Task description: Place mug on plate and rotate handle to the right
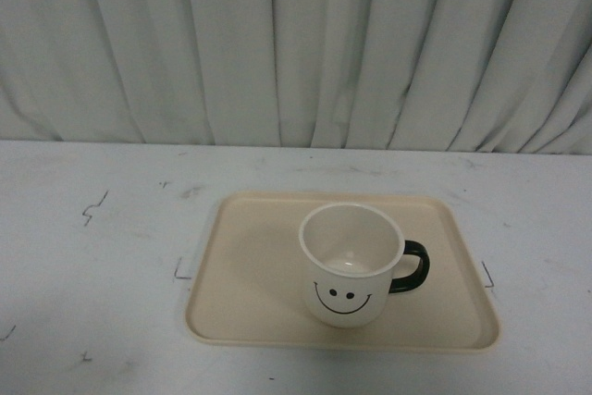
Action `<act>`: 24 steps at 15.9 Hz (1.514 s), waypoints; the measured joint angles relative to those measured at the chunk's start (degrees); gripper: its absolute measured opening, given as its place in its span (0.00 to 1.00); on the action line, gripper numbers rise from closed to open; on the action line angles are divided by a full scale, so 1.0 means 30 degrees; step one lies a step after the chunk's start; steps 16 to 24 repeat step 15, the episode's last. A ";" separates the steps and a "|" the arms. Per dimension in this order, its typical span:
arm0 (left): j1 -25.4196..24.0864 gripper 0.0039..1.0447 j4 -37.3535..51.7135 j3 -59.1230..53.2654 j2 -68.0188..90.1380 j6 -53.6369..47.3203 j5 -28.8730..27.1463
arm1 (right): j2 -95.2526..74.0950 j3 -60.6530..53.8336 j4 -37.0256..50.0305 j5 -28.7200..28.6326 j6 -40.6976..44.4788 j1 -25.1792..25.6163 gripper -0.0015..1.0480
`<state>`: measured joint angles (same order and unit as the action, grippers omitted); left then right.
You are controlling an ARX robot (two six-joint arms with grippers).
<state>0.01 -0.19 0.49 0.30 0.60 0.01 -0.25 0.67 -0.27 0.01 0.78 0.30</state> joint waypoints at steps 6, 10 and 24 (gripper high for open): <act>0.0000 0.94 0.0000 0.0000 0.0000 0.0000 0.0000 | 0.0036 0.0000 0.0029 0.0000 0.0007 0.0000 0.17; 0.0000 0.94 0.0000 0.0000 0.0000 0.0000 -0.0007 | 0.0036 0.0000 0.0029 0.0000 0.0007 0.0000 0.55; 0.0000 0.94 0.0000 0.0000 0.0000 0.0000 -0.0007 | 0.0036 0.0000 0.0029 0.0000 -0.0044 0.0000 0.94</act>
